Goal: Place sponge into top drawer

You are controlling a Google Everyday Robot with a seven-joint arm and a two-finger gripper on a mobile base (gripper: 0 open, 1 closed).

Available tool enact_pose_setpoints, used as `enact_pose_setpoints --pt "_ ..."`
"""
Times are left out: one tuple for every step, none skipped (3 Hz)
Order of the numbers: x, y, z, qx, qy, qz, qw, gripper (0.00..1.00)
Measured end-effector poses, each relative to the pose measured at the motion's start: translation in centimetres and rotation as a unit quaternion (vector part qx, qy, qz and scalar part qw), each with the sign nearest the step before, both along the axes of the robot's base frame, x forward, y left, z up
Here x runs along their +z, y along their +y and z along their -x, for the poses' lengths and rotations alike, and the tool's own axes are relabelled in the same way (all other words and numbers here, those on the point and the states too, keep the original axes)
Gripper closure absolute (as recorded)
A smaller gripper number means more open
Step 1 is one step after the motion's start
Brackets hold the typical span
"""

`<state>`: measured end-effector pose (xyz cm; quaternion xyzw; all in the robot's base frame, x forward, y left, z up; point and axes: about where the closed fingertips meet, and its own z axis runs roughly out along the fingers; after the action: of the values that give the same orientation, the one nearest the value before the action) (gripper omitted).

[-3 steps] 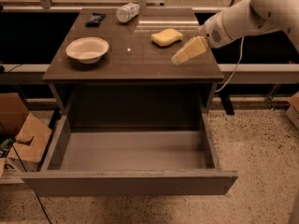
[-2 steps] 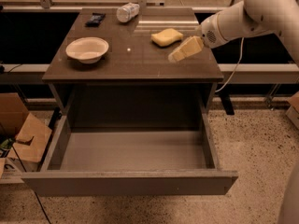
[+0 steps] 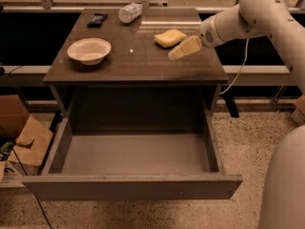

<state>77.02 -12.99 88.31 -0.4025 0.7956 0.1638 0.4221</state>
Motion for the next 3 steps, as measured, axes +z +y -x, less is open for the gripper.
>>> enact_pose_setpoints --pt "-0.3 0.1 -1.4 -0.004 0.001 -0.004 1.0 0.0" --pt "-0.9 0.7 -2.9 -0.004 0.006 -0.006 1.0 0.0" --pt "-1.7 1.2 -4.4 -0.006 0.011 -0.01 0.9999 0.0"
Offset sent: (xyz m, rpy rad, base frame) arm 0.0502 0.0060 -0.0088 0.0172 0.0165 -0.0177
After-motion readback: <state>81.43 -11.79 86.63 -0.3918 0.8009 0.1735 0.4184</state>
